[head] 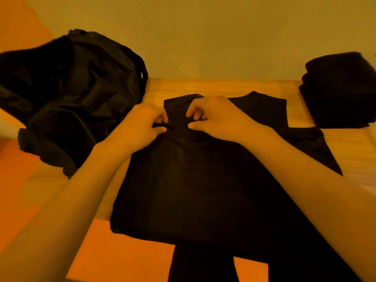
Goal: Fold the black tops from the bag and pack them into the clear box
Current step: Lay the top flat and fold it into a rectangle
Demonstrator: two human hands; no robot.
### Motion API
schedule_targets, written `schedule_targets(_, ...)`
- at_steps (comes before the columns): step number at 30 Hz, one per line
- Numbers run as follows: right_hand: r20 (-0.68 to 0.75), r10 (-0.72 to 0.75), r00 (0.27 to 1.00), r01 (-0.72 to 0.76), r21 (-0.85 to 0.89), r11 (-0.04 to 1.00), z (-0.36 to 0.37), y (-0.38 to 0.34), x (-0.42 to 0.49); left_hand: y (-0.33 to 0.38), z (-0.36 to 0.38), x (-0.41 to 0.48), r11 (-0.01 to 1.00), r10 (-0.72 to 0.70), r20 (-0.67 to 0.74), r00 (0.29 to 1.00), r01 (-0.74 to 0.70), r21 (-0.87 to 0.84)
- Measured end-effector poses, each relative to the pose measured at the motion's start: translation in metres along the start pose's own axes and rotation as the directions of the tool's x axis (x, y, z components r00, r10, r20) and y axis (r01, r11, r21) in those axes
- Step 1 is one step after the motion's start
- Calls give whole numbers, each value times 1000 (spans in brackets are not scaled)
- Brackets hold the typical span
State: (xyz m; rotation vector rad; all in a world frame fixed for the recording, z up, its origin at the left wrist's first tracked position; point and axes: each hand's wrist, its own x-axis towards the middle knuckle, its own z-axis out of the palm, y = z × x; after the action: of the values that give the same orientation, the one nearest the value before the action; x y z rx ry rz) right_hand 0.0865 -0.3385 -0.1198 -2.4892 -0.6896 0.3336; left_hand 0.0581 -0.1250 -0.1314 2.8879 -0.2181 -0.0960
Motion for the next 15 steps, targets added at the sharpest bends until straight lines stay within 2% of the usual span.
schedule_targets(3, 17, -39, 999, 39, 21, 999, 9, -10, 23, -9, -8, -1, 990, 16, -4, 1000, -16, -140)
schedule_targets(7, 47, -61, 997, 58, 73, 996, 20, -15, 42, -15, -10, -2, 972, 8, -41, 999, -17, -236)
schedule_targets(11, 112, -85, 990, 78, 64, 995, 25, -15, 52, -21, -8, 2, 977, 2, -61, 998, -15, -211)
schedule_targets(15, 131, -63, 989, 47, 121, 992, 17, -4, 53, -25, -2, 4, 986, 118, -75, 990, -125, -109)
